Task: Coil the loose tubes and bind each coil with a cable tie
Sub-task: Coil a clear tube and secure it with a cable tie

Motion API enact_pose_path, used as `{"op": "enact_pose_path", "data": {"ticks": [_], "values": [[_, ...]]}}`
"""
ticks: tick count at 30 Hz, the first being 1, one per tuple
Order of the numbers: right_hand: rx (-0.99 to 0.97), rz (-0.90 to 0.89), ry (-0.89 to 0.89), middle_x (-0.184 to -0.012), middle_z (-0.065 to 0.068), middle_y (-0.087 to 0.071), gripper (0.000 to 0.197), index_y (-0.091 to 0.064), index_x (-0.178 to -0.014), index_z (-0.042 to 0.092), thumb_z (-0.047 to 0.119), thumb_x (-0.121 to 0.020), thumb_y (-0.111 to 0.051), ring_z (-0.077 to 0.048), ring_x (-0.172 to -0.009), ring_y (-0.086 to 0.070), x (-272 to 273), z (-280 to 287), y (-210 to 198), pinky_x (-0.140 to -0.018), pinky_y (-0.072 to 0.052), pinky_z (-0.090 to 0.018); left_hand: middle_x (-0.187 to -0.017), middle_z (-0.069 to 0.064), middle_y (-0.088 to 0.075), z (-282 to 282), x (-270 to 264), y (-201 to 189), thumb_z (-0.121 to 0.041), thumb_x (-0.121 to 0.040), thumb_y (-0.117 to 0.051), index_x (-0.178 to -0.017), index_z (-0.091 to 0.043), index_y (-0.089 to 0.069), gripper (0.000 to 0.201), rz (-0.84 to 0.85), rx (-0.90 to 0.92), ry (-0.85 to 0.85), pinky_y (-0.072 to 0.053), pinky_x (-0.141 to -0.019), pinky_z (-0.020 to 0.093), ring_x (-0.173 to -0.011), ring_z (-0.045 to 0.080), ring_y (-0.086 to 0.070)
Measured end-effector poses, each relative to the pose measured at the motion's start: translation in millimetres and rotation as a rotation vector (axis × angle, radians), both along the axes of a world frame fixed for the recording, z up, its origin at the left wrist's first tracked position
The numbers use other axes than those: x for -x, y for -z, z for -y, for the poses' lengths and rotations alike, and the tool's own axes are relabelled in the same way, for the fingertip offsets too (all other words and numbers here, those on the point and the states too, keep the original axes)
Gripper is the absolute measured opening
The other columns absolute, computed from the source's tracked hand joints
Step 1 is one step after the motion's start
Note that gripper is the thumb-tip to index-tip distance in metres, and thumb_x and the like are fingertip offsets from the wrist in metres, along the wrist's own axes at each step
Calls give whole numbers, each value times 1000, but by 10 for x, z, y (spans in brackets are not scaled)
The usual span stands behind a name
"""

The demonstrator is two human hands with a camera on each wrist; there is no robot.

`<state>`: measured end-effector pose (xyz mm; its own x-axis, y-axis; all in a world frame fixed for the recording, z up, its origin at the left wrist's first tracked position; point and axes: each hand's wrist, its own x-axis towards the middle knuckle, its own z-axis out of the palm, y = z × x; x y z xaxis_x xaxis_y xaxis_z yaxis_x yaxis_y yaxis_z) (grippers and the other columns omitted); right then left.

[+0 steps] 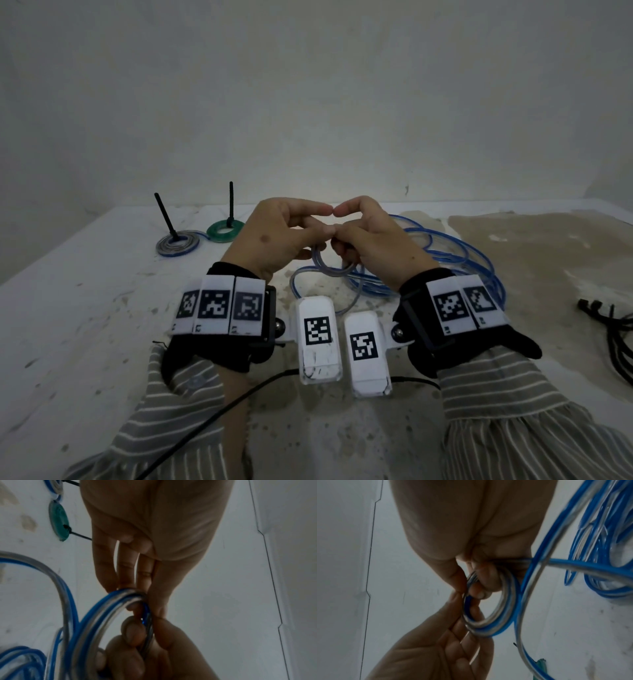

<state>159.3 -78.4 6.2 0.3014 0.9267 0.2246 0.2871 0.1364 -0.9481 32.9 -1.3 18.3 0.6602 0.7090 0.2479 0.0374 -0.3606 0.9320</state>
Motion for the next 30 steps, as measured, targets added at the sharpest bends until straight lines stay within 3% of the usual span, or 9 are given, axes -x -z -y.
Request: {"op": "enact_pose_path", "data": {"ticks": [4,7,12,15,18,21,25,27,30], "values": [[10,13,23,-64,-2,-55,23,-40,-112,14,6,-91,-42,-8,-50,-44,-14,21,-14,-51,-41,-19,-68,-1,-68,4,-14,-17,-5,-81,-66,-107,-14,-62,28,-108,-94,6,-54,-60,23,-61,10,-64],[-15,46,32,-65,-1,-61,22,-42,-112,15,10,-92,-48,-10,-54,-50,-4,21,-3,-56,-44,-24,-73,4,-68,7,-21,-27,-9,-84,-64,-108,-14,-59,25,-152,-116,-10,-56,-62,24,-64,13,-64],[-62,115,52,-75,-1,-67,11,-58,-91,12,15,-94,-49,-14,-62,-62,-76,1,-40,-69,-53,-37,-72,7,-65,0,-23,-30,-3,-86,-61,-106,-14,-54,24,90,20,-137,-57,-59,26,-62,10,-64],[-115,26,45,-71,-3,-65,20,-61,-83,12,9,-95,-45,-13,-60,-61,-127,7,-35,-69,-55,-31,-72,7,-64,25,-47,-32,-1,-86,-59,-107,-13,-54,25,176,108,-128,-56,-58,24,-61,8,-65],[-191,-15,78,-64,-5,-59,17,-62,-89,5,3,-93,-46,-10,-53,-58,-143,-5,-17,-58,-53,-21,-76,10,-67,50,-55,-21,-1,-84,-61,-110,-8,-58,27,33,127,-10,-59,-64,29,-66,12,-67],[-155,36,90,-60,-3,-57,15,-61,-86,11,3,-92,-49,-8,-48,-50,-137,-25,8,-53,-46,-20,-85,11,-70,65,-38,-15,-1,-81,-65,-102,-9,-65,23,-149,46,94,-57,-75,33,-78,20,-68],[-113,113,27,-66,-9,-59,15,-58,-85,16,4,-91,-50,-7,-52,-48,-105,-9,15,-53,-41,-19,-85,7,-72,51,-16,-44,2,-77,-68,-116,-9,-59,41,-84,17,38,-55,-81,38,-78,20,-67],[-106,148,29,-66,-8,-63,11,-57,-88,18,7,-90,-54,-11,-55,-53,-110,14,12,-56,-44,-24,-80,6,-72,45,-11,-42,1,-76,-70,-118,-5,-59,44,-101,12,40,-58,-76,35,-74,17,-68],[-92,214,51,-70,-9,-71,14,-56,-97,18,12,-86,-62,-16,-56,-57,-127,42,10,-56,-45,-28,-73,5,-71,55,-3,-35,-3,-75,-72,-116,-6,-61,42,-195,4,76,-55,-59,20,-64,7,-67]]}}
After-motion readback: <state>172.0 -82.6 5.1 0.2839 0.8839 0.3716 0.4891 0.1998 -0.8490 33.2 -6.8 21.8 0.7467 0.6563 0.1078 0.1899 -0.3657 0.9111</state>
